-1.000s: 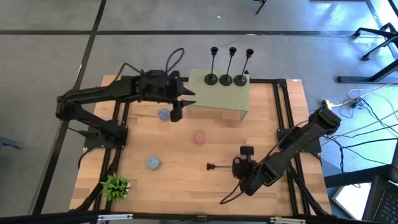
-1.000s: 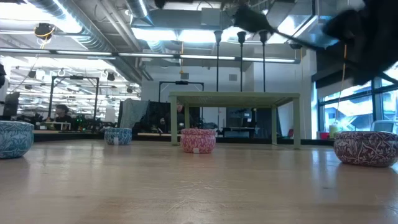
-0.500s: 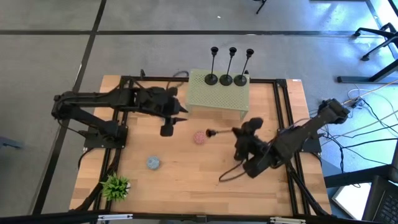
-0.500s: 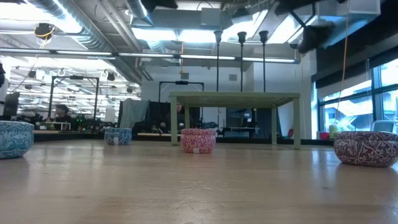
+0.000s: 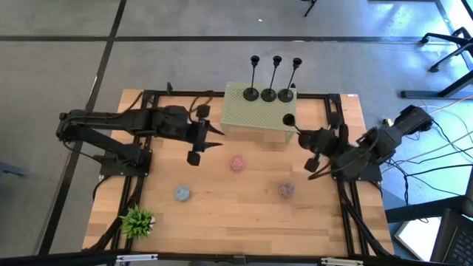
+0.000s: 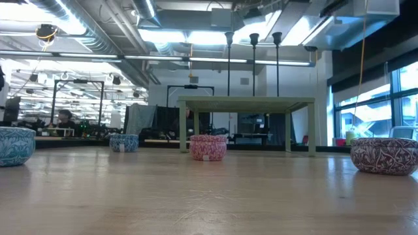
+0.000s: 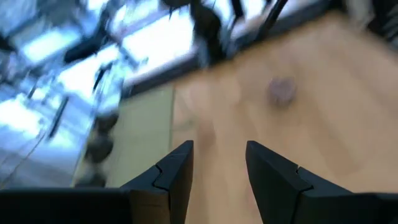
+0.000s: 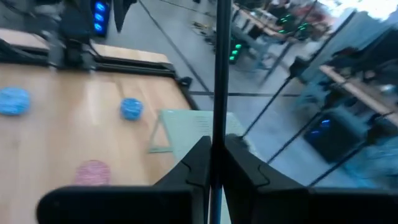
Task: Pick & Place candle stick holders
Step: Put the black candle holder on the shelf
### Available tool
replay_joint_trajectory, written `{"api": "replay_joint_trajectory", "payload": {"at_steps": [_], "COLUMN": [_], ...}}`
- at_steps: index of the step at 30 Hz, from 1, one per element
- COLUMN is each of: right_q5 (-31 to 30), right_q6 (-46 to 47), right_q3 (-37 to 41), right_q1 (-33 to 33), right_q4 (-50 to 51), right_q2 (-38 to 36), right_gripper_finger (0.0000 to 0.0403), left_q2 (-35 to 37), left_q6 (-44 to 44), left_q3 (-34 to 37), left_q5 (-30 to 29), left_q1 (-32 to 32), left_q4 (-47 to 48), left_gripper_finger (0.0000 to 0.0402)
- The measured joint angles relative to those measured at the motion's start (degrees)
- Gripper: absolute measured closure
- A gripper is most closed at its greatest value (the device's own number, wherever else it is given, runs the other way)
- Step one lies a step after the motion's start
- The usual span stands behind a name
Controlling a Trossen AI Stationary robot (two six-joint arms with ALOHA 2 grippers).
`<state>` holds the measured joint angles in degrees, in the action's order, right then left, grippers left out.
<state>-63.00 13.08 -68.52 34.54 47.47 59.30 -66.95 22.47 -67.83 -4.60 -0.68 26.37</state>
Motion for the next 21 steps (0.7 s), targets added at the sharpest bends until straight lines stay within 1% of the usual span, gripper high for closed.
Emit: {"api": "replay_joint_trajectory", "payload": {"at_steps": [2,4,5,6,7,10,12,13,15,17,19,21], "right_q5": [0.27,0.12,0.21,0.23,0.30,1.72,5.32,8.12,14.38,19.81,23.68,24.93], "right_q6": [0.82,0.81,0.66,0.41,-0.11,-3.77,-7.40,-9.13,-11.99,-13.48,-13.62,-13.71], "right_q3": [3.09,7.30,9.70,12.20,14.62,20.94,24.15,25.45,27.19,28.25,28.36,28.36], "right_q1": [-0.02,-0.37,-0.65,-0.96,-1.32,-3.24,-5.34,-6.62,-9.30,-11.86,-13.99,-15.64], "right_q4": [-3.00,-8.32,-11.46,-15.01,-19.38,-33.81,-44.00,-48.87,-56.52,-61.09,-62.56,-62.90], "right_q2": [-1.02,-1.37,-1.31,-1.06,-0.68,0.82,2.05,2.75,4.43,6.04,7.67,8.98], "right_gripper_finger": [0.0369,0.0369,0.0369,0.0369,0.0369,0.0369,0.0369,0.0369,0.0369,0.0369,0.0369,0.0369], "left_q2": [0.50,0.35,-0.18,-0.75,-1.30,-4.98,-8.58,-10.57,-13.93,-17.24,-19.83,-22.20], "left_q6": [1.51,2.83,3.25,3.38,3.33,1.36,-2.10,-3.82,-7.07,-9.98,-12.61,-14.50], "left_q3": [1.88,5.69,7.90,10.10,12.32,17.69,19.53,19.58,19.13,17.56,16.19,14.80], "left_q5": [6.84,14.21,16.51,17.11,16.40,12.13,11.78,12.44,14.17,15.20,15.82,16.37], "left_q1": [0.59,1.22,1.47,1.69,1.93,3.23,4.26,4.71,5.58,6.20,6.56,6.83], "left_q4": [-7.71,-16.34,-21.46,-26.34,-31.10,-48.27,-57.81,-61.49,-65.11,-66.43,-66.30,-66.61], "left_gripper_finger": [0.0259,0.0259,0.0259,0.0259,0.0259,0.0259,0.0259,0.0259,0.0259,0.0259,0.0259,0.0259]}}
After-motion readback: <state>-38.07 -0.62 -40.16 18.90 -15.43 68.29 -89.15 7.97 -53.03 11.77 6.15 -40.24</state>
